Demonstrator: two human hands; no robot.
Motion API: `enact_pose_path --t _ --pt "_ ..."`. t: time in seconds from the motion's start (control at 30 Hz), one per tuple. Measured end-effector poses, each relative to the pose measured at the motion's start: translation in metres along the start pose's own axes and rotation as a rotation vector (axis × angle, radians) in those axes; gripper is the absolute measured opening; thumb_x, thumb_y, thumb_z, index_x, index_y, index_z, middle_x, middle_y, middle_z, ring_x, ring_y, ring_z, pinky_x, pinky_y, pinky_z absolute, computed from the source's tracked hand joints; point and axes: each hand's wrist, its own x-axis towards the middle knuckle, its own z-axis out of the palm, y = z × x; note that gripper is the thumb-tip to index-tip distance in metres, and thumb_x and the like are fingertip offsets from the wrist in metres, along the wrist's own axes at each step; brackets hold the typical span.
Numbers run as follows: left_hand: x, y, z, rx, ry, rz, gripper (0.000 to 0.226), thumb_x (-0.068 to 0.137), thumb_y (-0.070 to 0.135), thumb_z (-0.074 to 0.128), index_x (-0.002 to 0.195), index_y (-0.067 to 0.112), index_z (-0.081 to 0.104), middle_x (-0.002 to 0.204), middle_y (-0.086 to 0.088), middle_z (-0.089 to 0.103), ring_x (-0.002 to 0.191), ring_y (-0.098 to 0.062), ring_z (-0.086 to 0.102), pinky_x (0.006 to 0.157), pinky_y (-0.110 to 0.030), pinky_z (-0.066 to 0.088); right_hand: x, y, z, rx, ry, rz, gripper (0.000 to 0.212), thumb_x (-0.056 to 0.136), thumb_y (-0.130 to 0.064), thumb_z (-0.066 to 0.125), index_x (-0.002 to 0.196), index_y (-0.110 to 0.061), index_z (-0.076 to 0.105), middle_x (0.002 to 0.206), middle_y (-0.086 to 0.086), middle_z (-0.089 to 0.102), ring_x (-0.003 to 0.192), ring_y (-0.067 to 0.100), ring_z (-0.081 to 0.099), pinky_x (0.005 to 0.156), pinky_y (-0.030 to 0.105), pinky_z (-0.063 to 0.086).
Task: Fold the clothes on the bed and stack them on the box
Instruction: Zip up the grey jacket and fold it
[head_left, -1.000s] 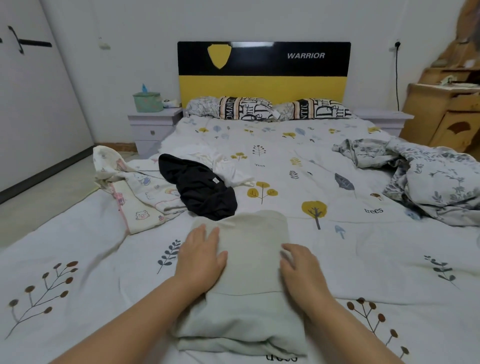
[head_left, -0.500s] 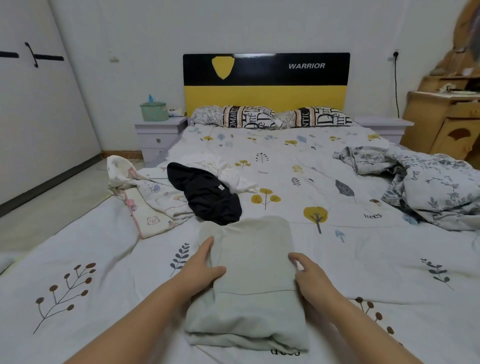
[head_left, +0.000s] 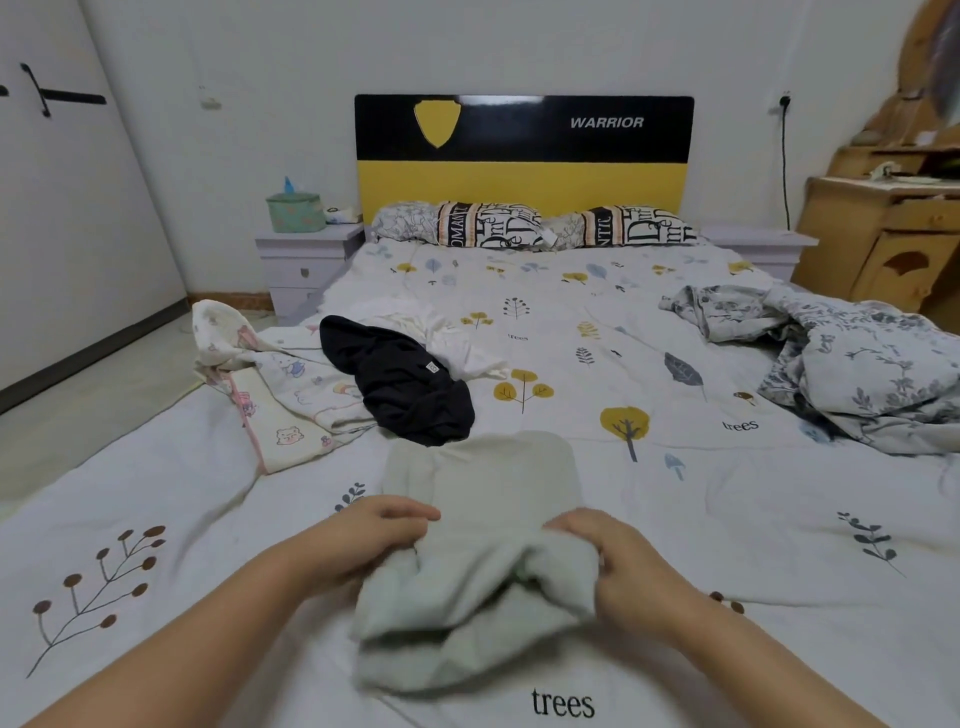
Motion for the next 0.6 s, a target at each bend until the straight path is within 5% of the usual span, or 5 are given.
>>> enact_pose_path --t 0.1,0.27,0.4,0.53,0.6 --pt "0.0 0.016 -0.005 -0.187 0.064 0.031 0.01 0.091 0.007 0.055 0.087 0.011 0.064 0.083 -0.003 0.063 0.065 -0.009 0.062 0.052 -0.015 0.05 0.029 -0.012 -0.013 0.295 0.152 0.215 0.009 0.076 -0.017 0.063 0.07 -0.023 0.063 0.069 -0.012 0.059 0.07 0.004 0.052 0.065 0.022 0.041" --pt "0.028 0.03 -0.011 -0.5 0.5 -0.079 0.032 0.101 0.035 0.031 0.093 0.012 0.052 0.065 -0.007 0.055 0.044 -0.015 0.046 0.047 -0.022 0.036 0.074 0.002 -0.012 0.47 0.428 0.564 0.028 0.083 -0.039 0.066 0.088 -0.012 0.067 0.086 -0.002 0.068 0.08 0.016 0.063 0.071 0.032 0.049" --pt "0.05 0.024 0.004 0.065 0.881 0.258 0.033 0.098 0.026 0.034 0.121 0.011 0.052 0.121 -0.008 0.053 0.109 -0.026 0.051 0.093 -0.035 0.039 0.089 0.027 -0.001 0.329 0.494 0.798 0.037 0.088 -0.043 0.058 0.097 -0.007 0.06 0.101 0.01 0.064 0.086 0.025 0.054 0.077 0.032 0.043" --pt "0.059 0.022 0.037 0.754 0.758 0.768 0.051 0.087 0.035 0.036 0.13 0.012 0.053 0.134 -0.01 0.051 0.124 -0.022 0.039 0.101 -0.034 0.026 0.097 0.029 0.001 0.183 0.533 0.804 0.048 0.091 -0.038 0.053 0.124 -0.005 0.045 0.12 0.012 0.057 0.102 0.03 0.052 0.078 0.032 0.037" --pt "0.075 0.021 0.05 1.039 0.628 0.78 0.056 0.088 0.043 0.029 0.135 0.02 0.048 0.145 -0.01 0.041 0.135 -0.026 0.031 0.107 -0.041 0.016 0.103 0.024 0.005 -0.003 0.545 0.736 0.055 0.091 -0.039 0.05 0.135 -0.009 0.034 0.129 0.014 0.048 0.118 0.033 0.045 0.087 0.038 0.038"
